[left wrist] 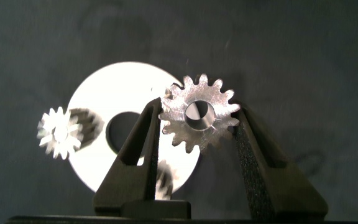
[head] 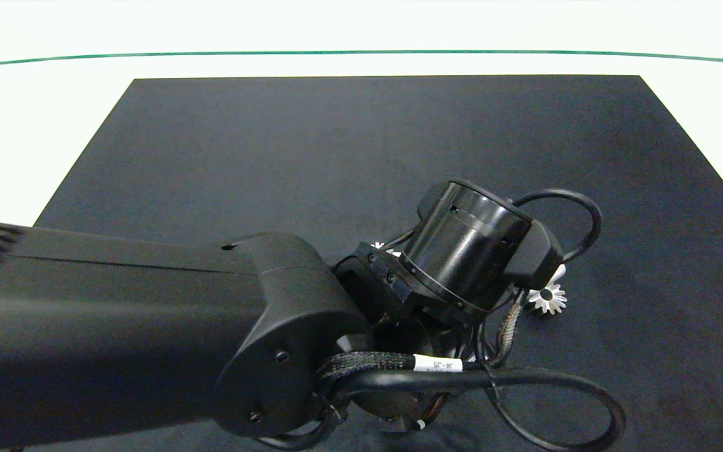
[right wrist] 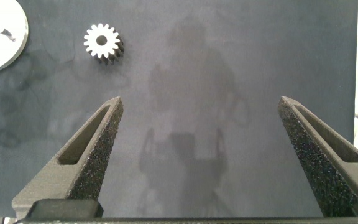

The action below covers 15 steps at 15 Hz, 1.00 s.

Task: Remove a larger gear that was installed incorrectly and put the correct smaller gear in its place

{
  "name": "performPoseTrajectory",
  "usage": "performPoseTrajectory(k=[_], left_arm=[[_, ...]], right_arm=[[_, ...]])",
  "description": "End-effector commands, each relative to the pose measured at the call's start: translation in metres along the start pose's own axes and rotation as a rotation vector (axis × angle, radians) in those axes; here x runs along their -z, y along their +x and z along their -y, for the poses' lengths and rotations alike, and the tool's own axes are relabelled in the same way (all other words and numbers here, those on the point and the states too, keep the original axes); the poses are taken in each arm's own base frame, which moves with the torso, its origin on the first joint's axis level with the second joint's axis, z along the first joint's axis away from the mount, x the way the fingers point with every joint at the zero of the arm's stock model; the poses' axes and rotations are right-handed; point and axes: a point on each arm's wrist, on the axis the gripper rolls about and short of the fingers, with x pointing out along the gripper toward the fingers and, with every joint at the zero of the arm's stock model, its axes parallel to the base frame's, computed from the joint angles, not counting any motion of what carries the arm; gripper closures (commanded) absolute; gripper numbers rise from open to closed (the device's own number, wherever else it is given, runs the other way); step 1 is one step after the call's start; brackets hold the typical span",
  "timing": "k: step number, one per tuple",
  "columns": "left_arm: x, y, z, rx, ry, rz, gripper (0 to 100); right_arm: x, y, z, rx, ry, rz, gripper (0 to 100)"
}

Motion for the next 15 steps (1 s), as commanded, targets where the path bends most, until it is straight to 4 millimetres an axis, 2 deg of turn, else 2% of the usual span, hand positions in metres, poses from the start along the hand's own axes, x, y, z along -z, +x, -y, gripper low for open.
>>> performPoseTrajectory(k=[1,11,15], left_arm=[[-0.004,0.014,0.003,-0.002,0.002,-0.01,78],[-0.004,0.029,-0.002,-0.017,-0.007,-0.028,78],[0.002,0.033,-0.016,-0.043,-0.027,-0.047,78]], right_arm=[[0.003,0.0,0.0,-0.003,-0.001,-0.009,0],[0.003,0.0,0.0,-0.005,0.021,-0.007,0],[0.003,0.0,0.0,-0.008,0.028,-0.005,0]])
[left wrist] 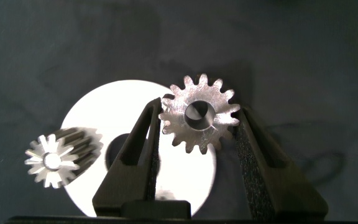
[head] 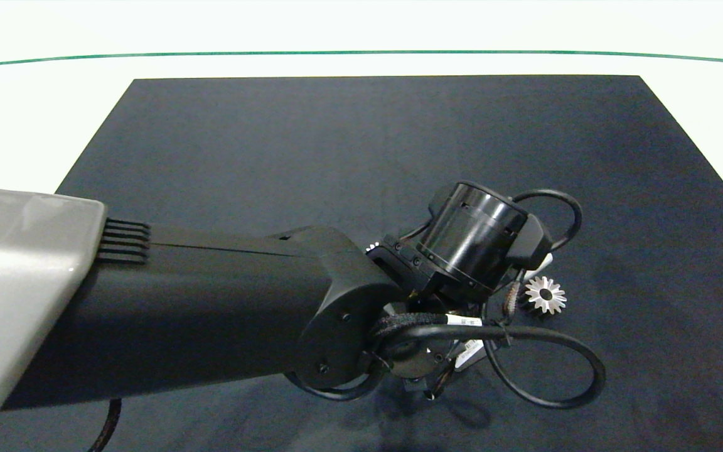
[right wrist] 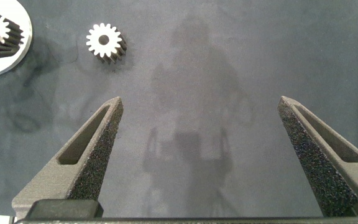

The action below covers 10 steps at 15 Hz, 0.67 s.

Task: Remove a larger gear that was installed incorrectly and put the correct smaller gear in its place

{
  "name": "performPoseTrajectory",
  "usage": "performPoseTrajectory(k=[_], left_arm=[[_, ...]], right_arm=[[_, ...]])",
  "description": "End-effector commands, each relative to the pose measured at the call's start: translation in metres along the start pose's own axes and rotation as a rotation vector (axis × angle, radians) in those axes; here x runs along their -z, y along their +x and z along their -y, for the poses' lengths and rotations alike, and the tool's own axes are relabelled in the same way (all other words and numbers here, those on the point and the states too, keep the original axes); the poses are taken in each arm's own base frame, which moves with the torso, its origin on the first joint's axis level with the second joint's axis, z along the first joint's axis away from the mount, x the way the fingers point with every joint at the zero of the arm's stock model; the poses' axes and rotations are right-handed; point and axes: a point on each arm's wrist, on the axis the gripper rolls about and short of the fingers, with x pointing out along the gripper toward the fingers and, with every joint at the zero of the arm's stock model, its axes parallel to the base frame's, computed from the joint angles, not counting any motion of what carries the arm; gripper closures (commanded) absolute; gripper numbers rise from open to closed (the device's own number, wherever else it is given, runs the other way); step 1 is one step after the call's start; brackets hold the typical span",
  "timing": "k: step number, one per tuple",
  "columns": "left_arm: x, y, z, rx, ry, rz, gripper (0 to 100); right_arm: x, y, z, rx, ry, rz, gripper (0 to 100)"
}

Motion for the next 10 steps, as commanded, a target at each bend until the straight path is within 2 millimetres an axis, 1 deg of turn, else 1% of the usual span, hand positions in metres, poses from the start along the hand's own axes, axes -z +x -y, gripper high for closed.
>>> performPoseTrajectory(k=[1,10], left_arm=[[0.0033,0.0024,-0.0077,-0.017,-0.009,-0.012,78],[0.0086,0.0075,-0.0079,-0.017,-0.009,-0.033,78]], right_arm=[[0.0002,0.0004,-0.0002,-0.003,-0.002,-0.003,0],[0.0006,0.0006,-0.0001,-0.001,0.0,-0.005,0]])
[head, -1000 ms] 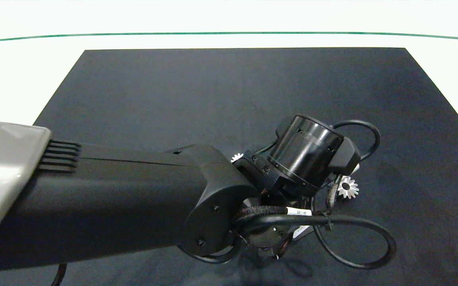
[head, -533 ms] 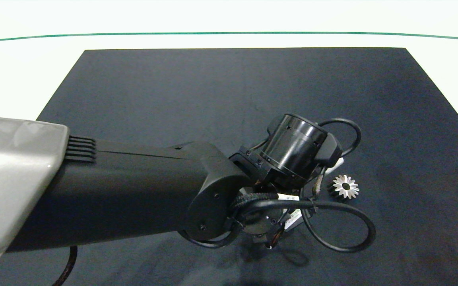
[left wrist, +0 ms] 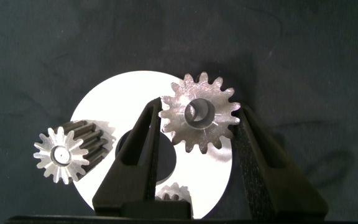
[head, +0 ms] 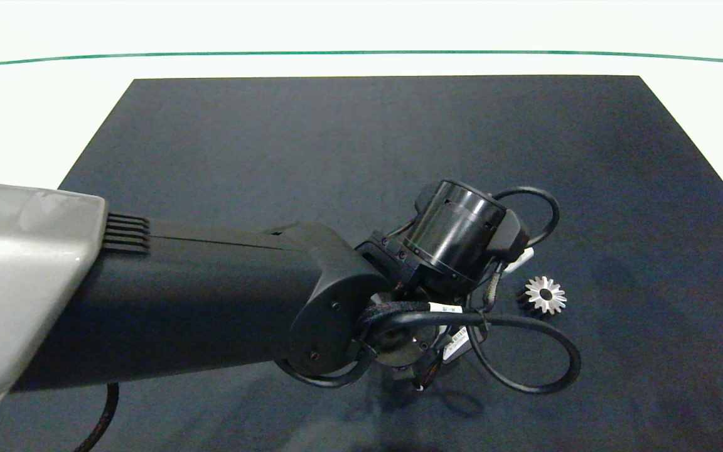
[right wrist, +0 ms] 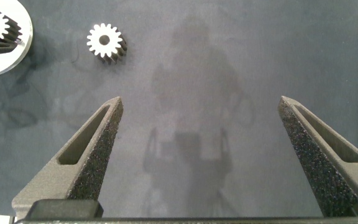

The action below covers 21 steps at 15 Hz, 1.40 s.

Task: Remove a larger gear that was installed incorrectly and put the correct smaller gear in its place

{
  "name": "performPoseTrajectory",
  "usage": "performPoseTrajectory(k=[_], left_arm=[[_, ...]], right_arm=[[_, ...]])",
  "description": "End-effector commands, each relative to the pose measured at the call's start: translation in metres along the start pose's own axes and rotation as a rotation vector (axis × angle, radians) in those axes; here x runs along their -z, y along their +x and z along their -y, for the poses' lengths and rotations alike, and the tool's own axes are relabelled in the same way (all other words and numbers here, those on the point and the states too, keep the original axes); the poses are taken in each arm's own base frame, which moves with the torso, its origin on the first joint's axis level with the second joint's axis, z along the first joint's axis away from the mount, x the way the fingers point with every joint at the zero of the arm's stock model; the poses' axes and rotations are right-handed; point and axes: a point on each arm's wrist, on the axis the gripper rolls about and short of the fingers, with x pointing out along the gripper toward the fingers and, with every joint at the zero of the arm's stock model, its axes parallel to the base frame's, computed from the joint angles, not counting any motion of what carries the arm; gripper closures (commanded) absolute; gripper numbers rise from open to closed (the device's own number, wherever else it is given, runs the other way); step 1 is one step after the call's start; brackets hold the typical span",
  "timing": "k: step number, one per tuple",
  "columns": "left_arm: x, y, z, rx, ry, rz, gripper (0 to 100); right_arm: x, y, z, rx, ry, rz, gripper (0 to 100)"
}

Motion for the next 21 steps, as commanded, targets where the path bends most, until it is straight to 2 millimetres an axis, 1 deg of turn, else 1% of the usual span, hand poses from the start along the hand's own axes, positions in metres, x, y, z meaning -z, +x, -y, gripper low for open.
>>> performPoseTrajectory(k=[1,6,10,15,18,21], left_arm=[[0.004,0.004,0.001,0.0,0.006,-0.018,78],[0.007,0.004,-0.009,-0.018,-0.008,-0.027,78],[0.007,0.005,-0.008,-0.017,-0.007,-0.03,78],[0.002,0.001,-0.011,-0.02,-0.011,-0.012,78],[0.0,-0.001,-0.009,-0.009,-0.002,-0.024,78],[0.002,0.002,-0.006,-0.005,0.003,-0.035,78]], right_arm=[[0.001,0.0,0.0,0.0,-0.002,-0.004,0],[0.004,0.002,-0.001,-0.004,-0.004,-0.018,0],[0.005,0.003,-0.001,-0.006,-0.005,-0.022,0],[0.005,0.003,-0.001,-0.007,-0.005,-0.02,0],[0.005,0.002,-0.001,-0.007,-0.003,-0.019,0],[0.007,0.001,-0.001,-0.007,-0.003,-0.016,0]])
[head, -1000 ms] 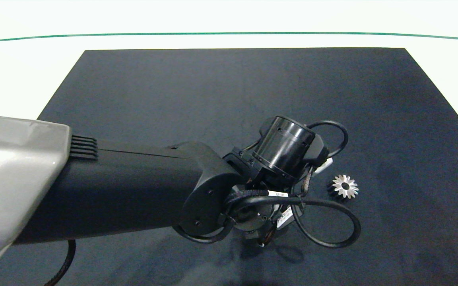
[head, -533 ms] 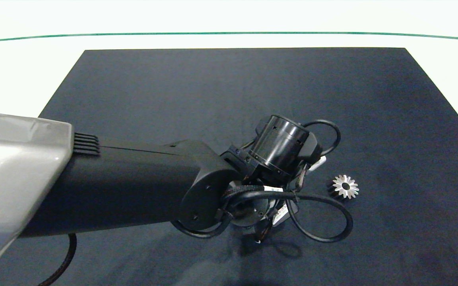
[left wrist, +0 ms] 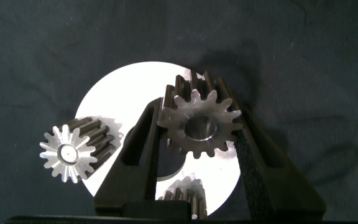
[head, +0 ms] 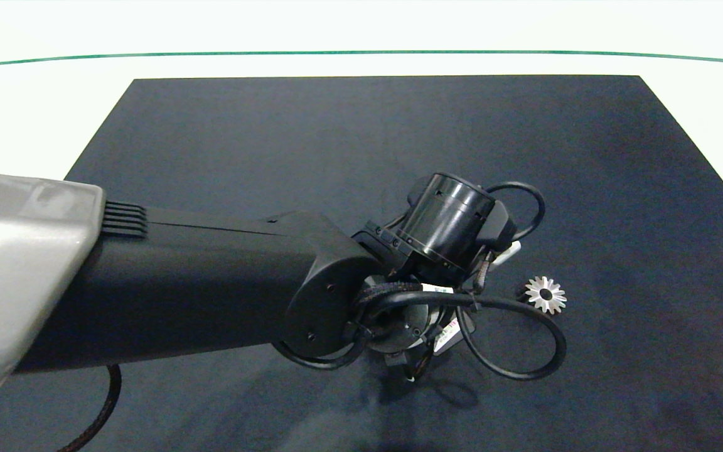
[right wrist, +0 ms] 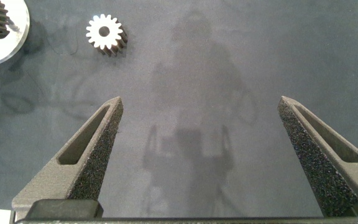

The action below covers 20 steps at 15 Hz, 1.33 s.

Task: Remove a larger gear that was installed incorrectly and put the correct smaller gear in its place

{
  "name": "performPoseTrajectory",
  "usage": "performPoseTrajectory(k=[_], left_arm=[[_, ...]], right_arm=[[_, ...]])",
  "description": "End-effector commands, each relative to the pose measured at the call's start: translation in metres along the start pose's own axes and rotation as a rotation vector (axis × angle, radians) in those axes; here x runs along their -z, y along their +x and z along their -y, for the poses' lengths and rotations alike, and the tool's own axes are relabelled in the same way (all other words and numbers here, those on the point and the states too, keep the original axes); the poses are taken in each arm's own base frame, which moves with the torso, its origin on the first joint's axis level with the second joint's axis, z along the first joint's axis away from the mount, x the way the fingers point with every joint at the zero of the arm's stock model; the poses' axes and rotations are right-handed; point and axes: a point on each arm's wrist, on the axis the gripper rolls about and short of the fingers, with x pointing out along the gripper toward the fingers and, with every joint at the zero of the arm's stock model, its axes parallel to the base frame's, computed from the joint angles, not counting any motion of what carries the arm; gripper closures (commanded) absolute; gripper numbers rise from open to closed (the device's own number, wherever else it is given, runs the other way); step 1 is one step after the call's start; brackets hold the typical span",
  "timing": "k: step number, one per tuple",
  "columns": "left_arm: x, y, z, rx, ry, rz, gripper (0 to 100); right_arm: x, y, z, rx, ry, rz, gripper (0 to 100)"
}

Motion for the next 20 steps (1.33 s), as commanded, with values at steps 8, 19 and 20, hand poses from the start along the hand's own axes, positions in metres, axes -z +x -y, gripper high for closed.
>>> performPoseTrajectory(k=[8,19,20], left_arm=[[-0.005,0.006,0.002,-0.004,-0.001,0.008,78],[-0.002,0.009,0.002,-0.001,0.005,-0.012,78],[-0.002,0.009,0.002,-0.001,0.006,-0.01,78]], right_arm=[[0.001,-0.001,0.0,-0.001,0.014,0.002,0],[0.004,-0.004,0.0,0.001,0.017,0.01,0],[0.004,-0.004,0.0,0.0,0.017,0.01,0]])
